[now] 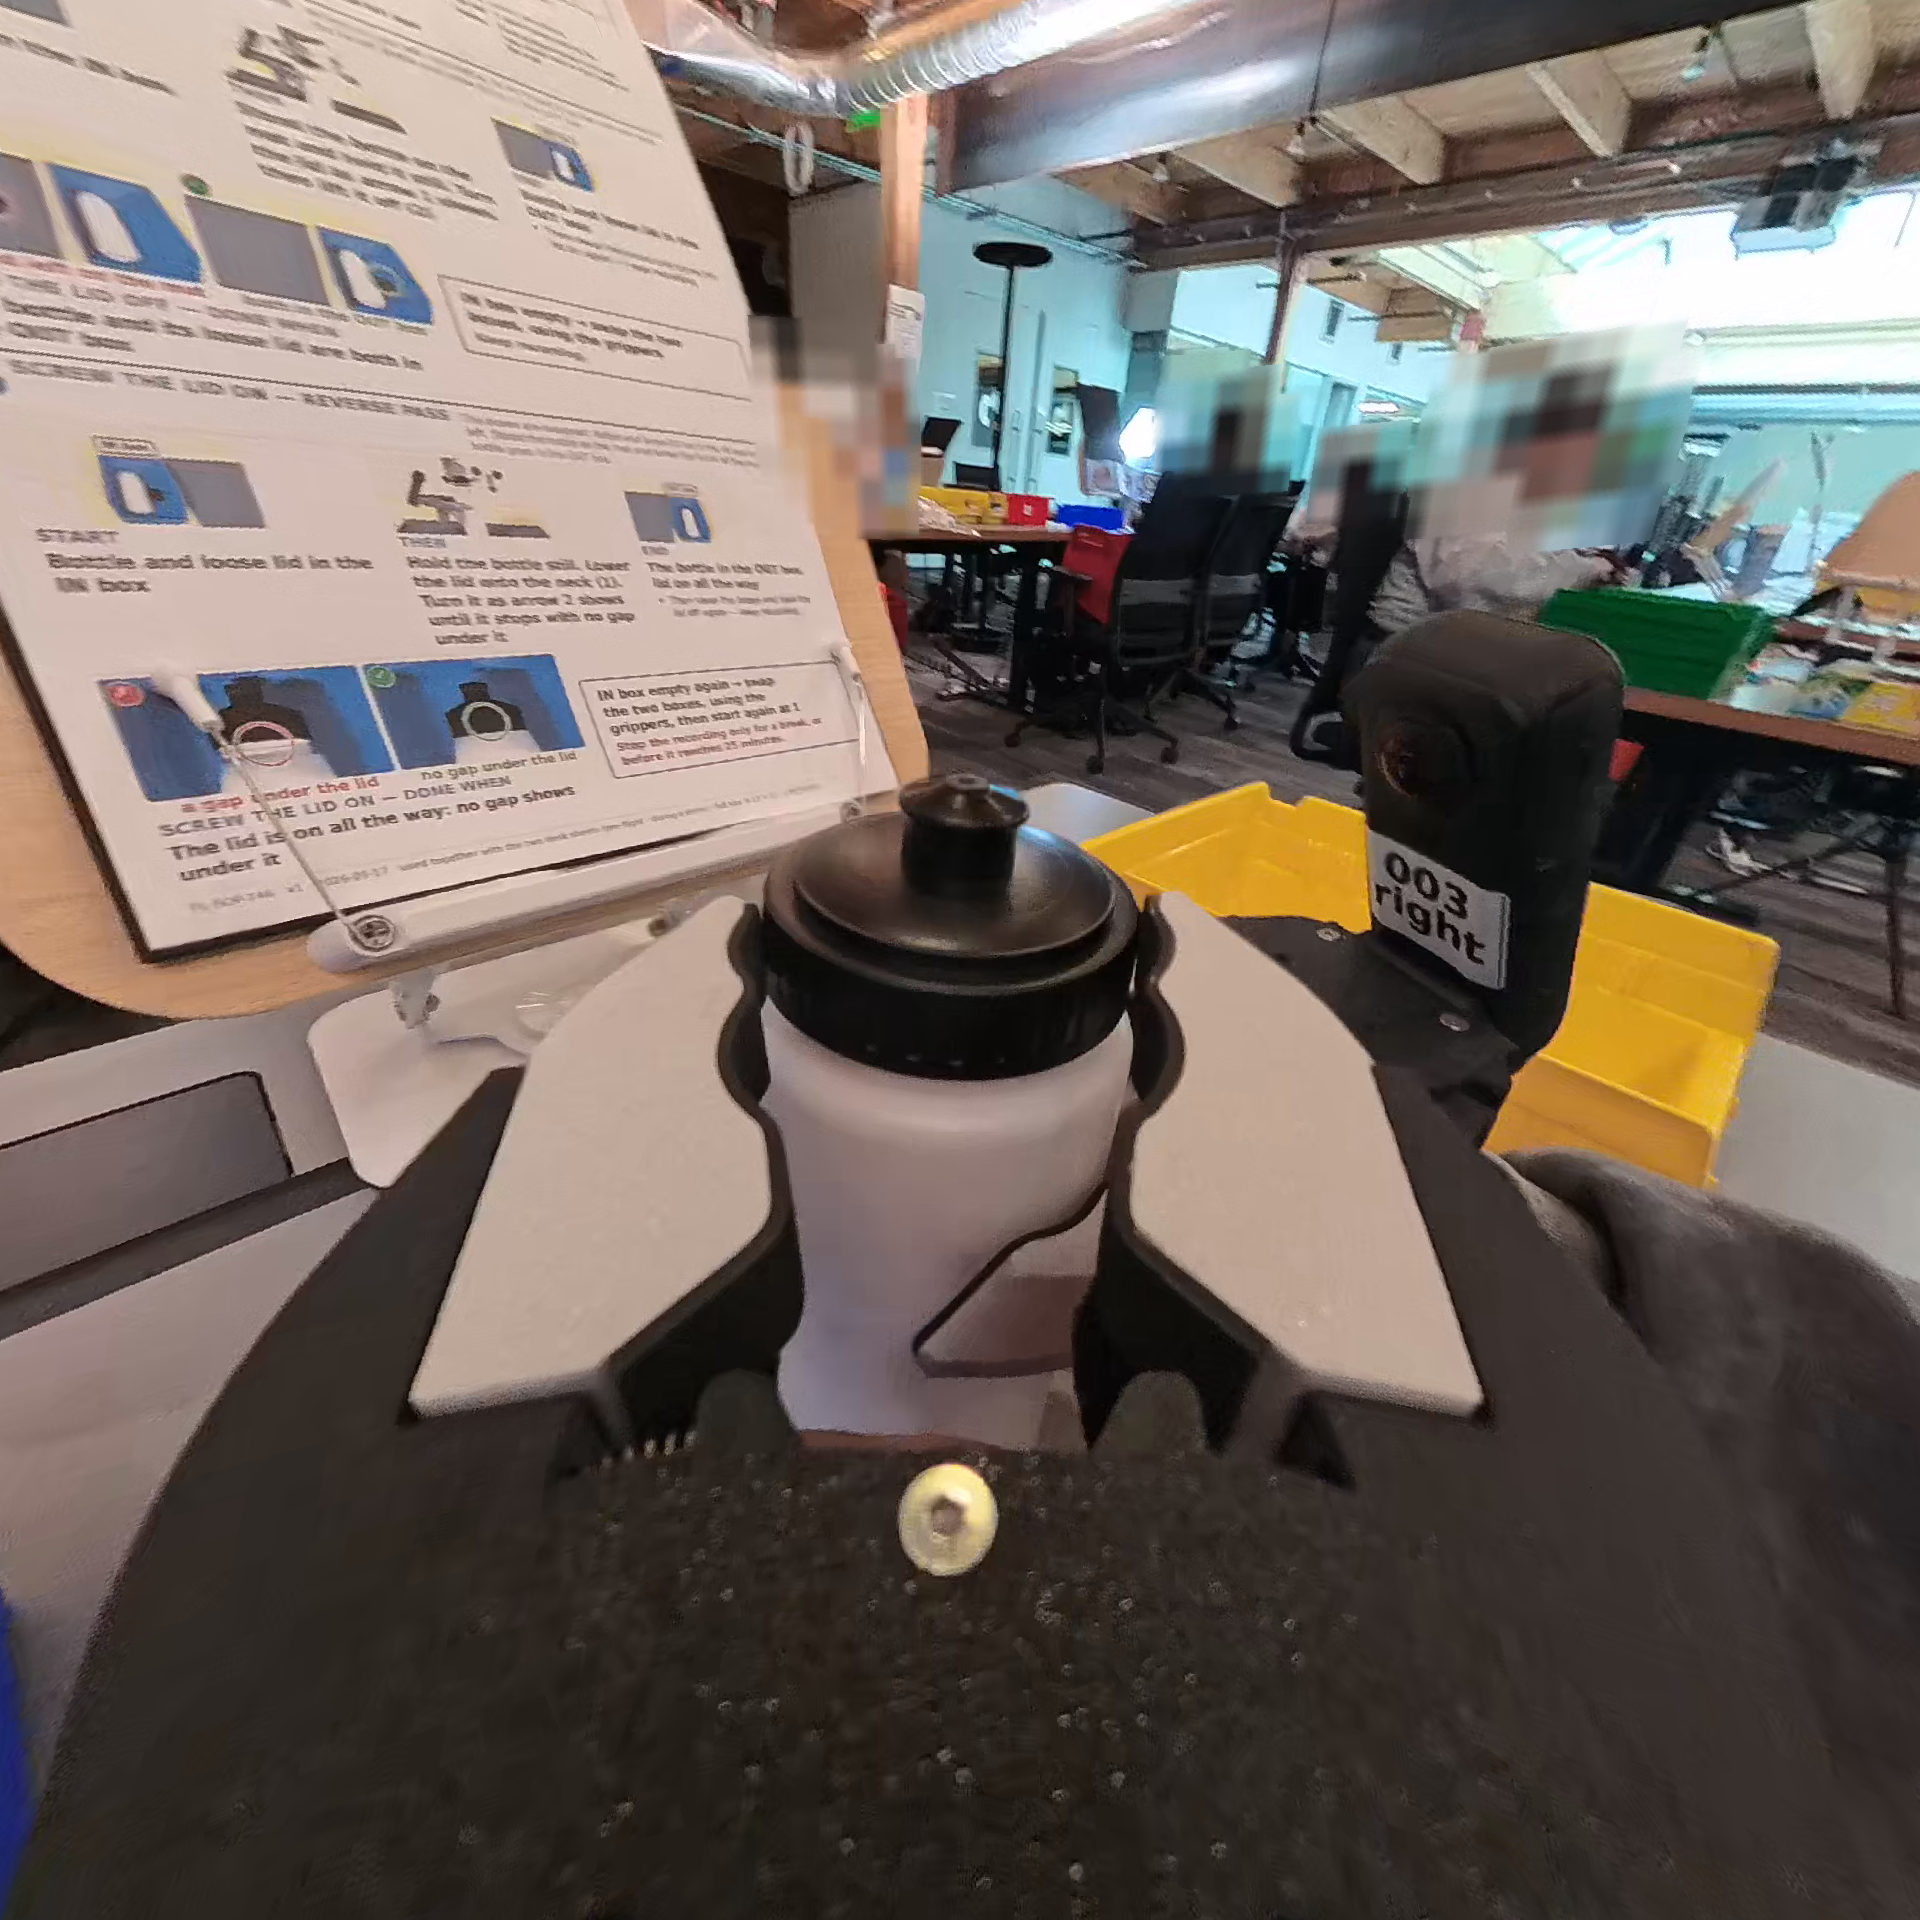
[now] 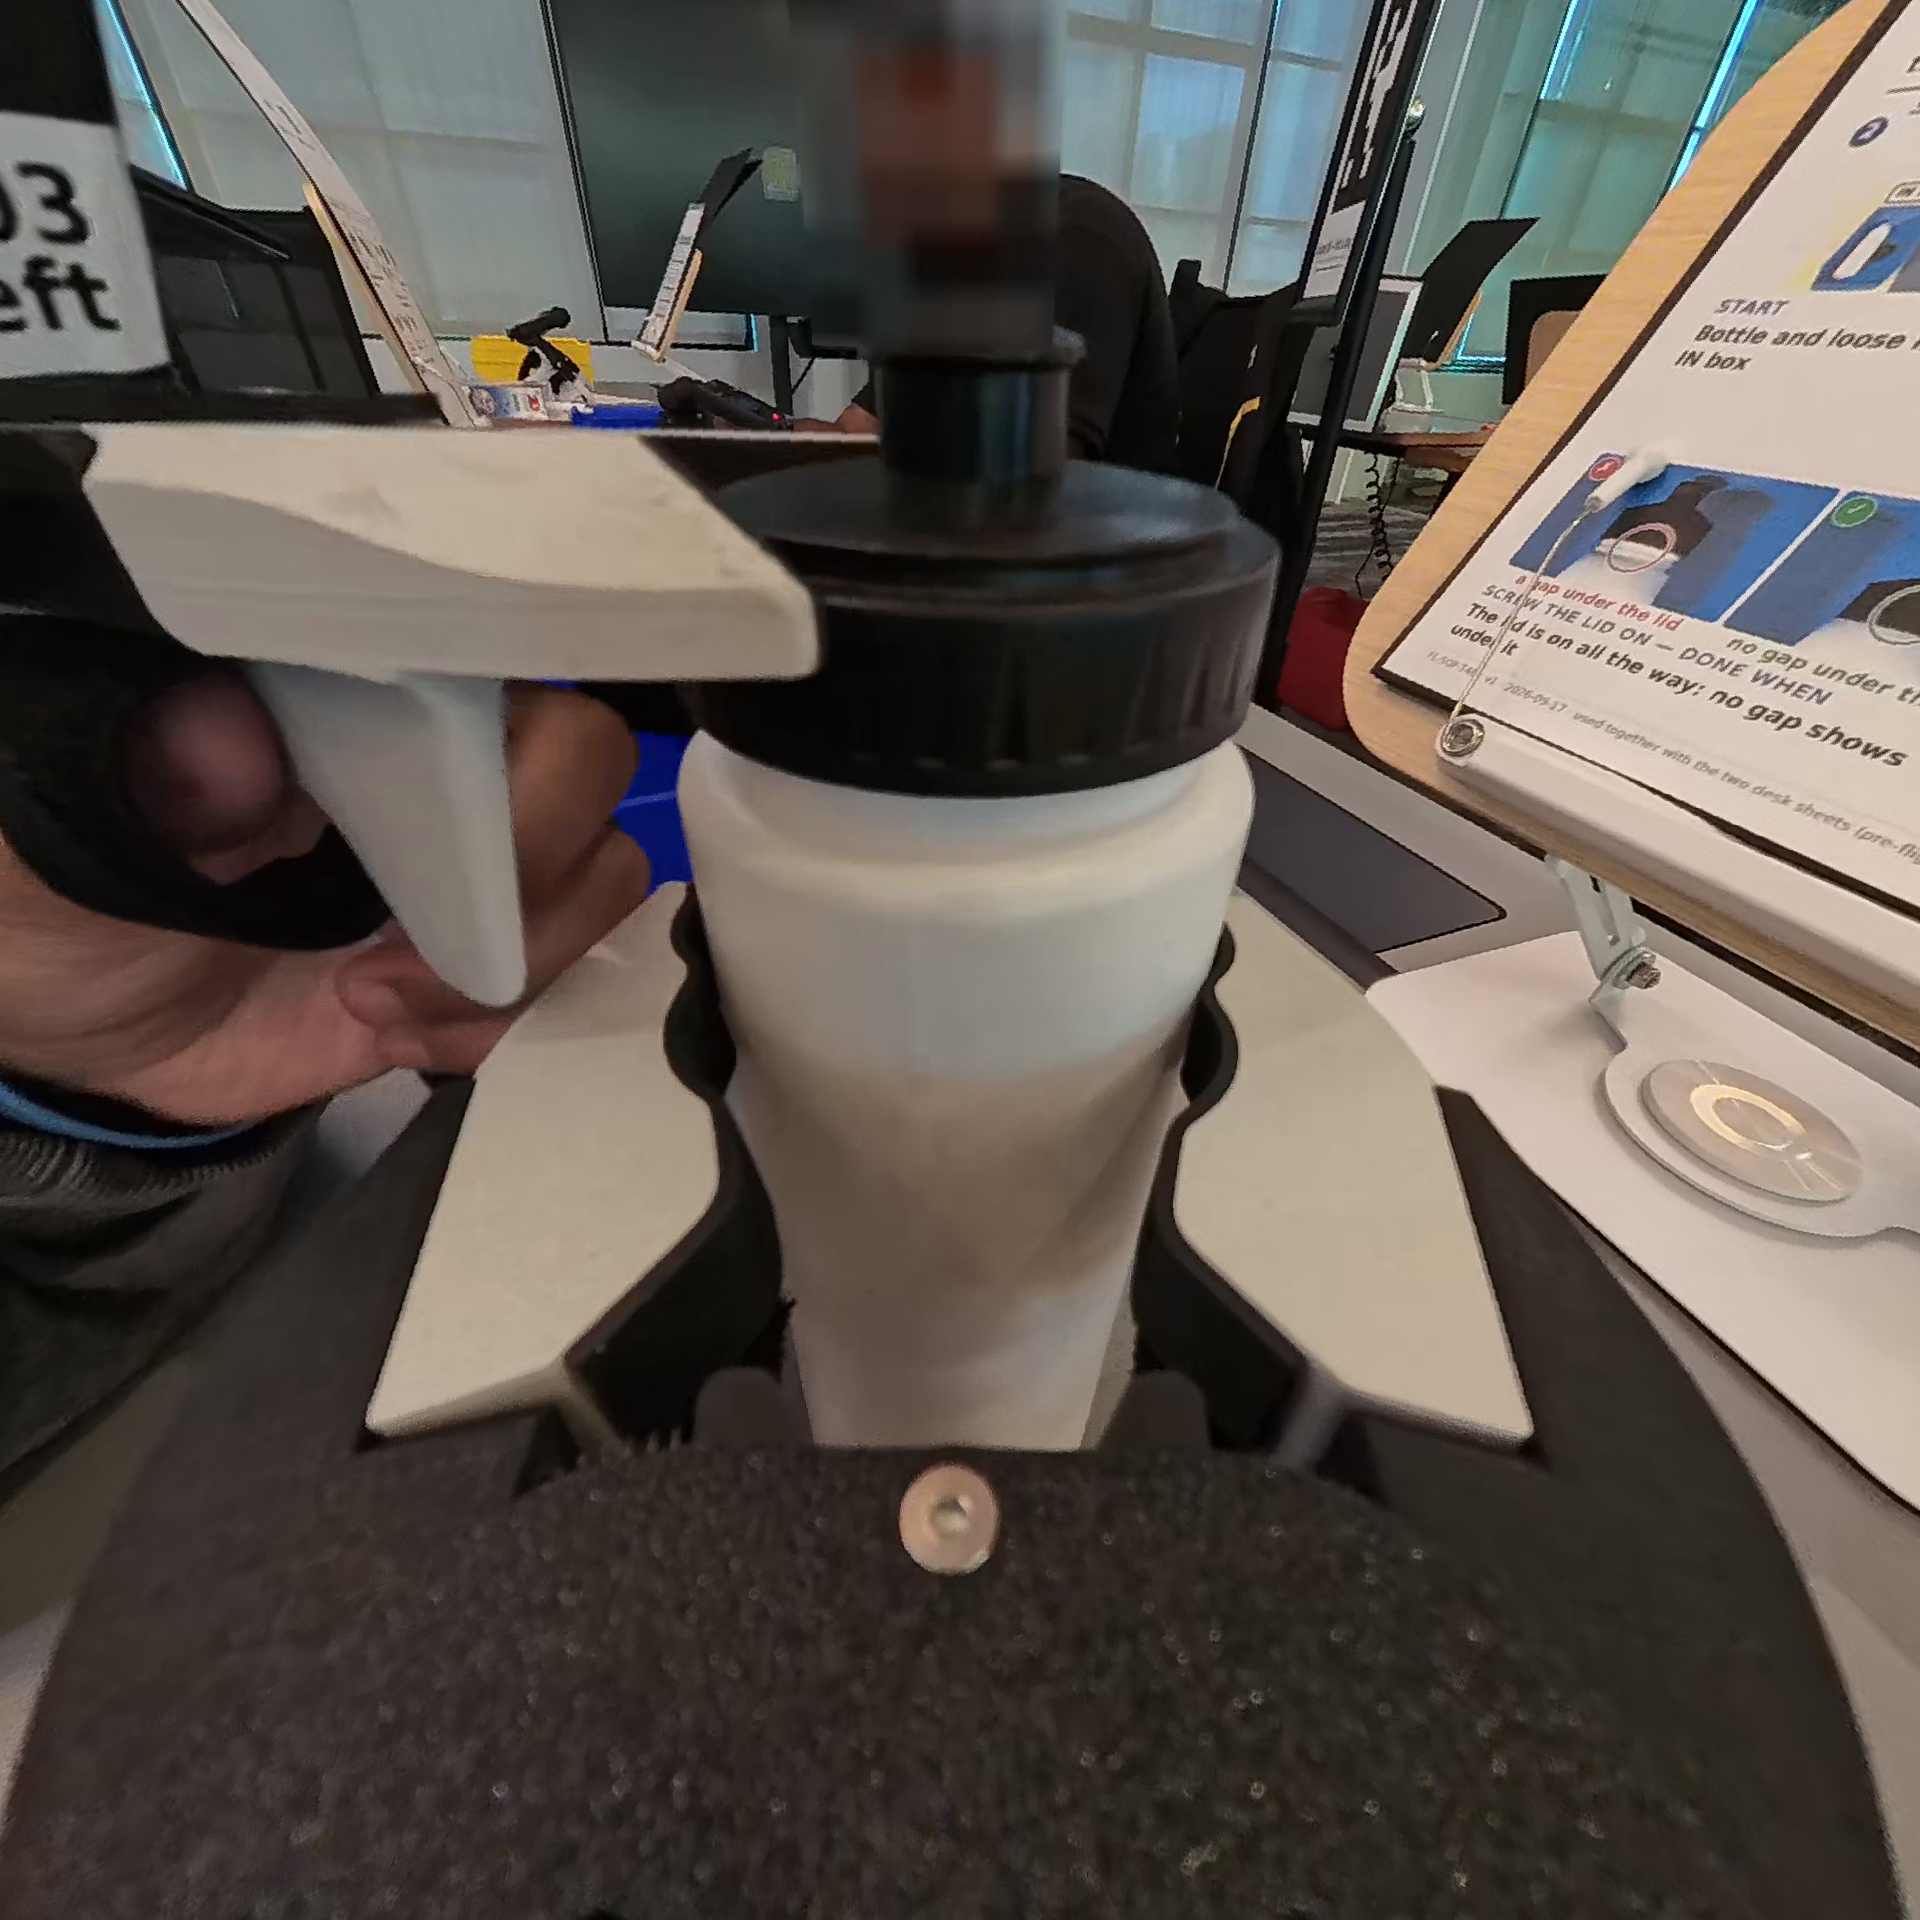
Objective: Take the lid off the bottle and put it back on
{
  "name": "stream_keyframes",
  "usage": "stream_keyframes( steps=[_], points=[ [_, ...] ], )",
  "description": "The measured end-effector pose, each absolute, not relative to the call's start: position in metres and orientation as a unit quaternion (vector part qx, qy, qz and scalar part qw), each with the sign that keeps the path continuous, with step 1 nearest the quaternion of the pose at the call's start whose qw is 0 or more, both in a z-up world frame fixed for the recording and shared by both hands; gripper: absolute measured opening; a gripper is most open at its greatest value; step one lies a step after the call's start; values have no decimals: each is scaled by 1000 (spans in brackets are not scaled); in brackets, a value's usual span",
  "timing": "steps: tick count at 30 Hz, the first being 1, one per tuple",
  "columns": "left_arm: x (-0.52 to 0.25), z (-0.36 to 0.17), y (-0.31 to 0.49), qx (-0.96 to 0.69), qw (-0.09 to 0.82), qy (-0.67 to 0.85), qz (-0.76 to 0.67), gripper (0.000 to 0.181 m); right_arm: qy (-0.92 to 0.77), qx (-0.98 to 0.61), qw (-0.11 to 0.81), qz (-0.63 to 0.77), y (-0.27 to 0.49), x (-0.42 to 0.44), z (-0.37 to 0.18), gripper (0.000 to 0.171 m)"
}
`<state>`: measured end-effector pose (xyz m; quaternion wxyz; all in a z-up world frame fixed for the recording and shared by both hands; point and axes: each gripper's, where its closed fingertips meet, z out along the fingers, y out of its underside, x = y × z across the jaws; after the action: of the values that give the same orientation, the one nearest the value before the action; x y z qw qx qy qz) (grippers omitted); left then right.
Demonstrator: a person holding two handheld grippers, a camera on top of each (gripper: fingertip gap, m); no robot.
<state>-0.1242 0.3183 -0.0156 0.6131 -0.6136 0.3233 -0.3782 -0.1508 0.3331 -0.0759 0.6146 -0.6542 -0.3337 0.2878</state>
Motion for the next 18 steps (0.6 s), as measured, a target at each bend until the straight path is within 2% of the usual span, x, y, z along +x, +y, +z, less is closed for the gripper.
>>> stream_keyframes(
  steps=[9,18],
  points=[
    [-128,-17,314,-577,540,398,-466,68,-343,-647,611,300,329,-156,-76,87],
    [-131,-17,307,-546,506,429,-512,67,-361,-625,599,346,320,-161,-75,87]
  ],
)
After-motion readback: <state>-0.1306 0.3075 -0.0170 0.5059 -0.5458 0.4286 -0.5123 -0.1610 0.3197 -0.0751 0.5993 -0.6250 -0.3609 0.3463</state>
